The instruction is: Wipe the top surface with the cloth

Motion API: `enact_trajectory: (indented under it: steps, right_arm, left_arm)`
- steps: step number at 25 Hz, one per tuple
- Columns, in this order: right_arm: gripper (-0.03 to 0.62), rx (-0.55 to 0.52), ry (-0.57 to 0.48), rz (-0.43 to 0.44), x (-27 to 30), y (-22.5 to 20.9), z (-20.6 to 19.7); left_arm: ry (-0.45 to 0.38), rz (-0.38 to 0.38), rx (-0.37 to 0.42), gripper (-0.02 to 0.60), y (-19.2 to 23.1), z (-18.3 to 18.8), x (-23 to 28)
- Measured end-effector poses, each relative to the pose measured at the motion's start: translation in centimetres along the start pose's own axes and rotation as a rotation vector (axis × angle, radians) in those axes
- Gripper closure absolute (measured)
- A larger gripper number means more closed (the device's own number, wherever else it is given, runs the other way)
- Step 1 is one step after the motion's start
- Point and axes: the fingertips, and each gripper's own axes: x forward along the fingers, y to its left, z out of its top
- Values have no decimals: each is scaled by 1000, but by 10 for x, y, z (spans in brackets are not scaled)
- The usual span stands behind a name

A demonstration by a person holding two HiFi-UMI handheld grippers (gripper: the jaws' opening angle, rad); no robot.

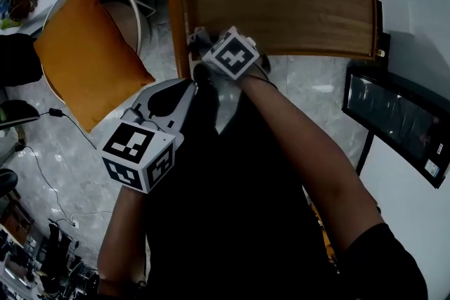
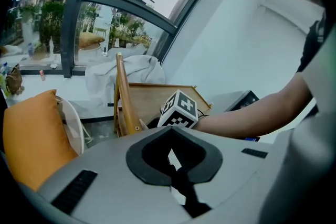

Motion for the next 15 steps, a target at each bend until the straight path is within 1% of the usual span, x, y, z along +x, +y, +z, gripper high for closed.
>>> enact_trajectory:
  steps: [2,6,15]
  right_arm:
    - [554,-6,13,2,-5,-5,-10]
    - [555,24,32,-7,-25,-25,-35]
    - [556,105,25,-19,-86,-91,-98]
  left_arm:
    - [8,-8,6,571,-4,-1,5]
    - [24,-28,18,571,-17,3,19]
    - [39,-57,59,571,-72,28,70]
